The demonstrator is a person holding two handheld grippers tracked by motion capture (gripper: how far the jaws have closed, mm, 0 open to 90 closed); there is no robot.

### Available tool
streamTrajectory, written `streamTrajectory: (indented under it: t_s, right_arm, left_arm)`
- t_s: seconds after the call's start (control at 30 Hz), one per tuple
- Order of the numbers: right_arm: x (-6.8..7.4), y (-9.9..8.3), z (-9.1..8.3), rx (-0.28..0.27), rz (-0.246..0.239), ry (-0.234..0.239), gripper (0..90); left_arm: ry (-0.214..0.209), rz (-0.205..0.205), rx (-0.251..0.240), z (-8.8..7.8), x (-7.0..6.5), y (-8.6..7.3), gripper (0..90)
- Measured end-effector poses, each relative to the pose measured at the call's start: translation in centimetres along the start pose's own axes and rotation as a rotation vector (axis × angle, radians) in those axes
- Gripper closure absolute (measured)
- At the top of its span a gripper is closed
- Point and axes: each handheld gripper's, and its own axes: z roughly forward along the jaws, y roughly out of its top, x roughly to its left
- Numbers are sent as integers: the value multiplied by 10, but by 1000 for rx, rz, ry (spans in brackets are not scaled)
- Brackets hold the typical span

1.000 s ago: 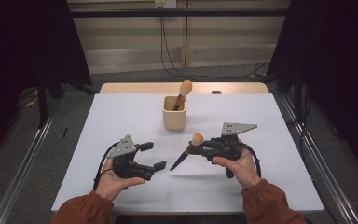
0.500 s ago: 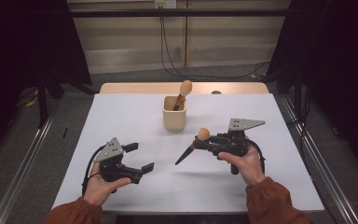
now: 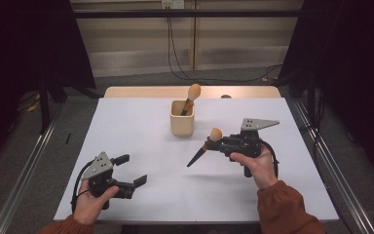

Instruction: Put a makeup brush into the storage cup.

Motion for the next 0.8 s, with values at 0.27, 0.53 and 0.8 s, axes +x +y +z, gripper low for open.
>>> streamTrajectory:
  t_s: [0.27, 0.53, 0.8]
  right_arm:
    - [-6, 9, 0, -4, -18, -23, 728]
    - [-9, 20, 1, -12, -40, -40, 729]
    - [-15, 33, 0, -29, -43, -54, 729]
  left_arm:
    - [62, -10, -66, -11, 3, -5, 37]
    - [73, -8, -74, -14, 3, -6, 43]
    - [69, -1, -59, -14, 4, -7, 45]
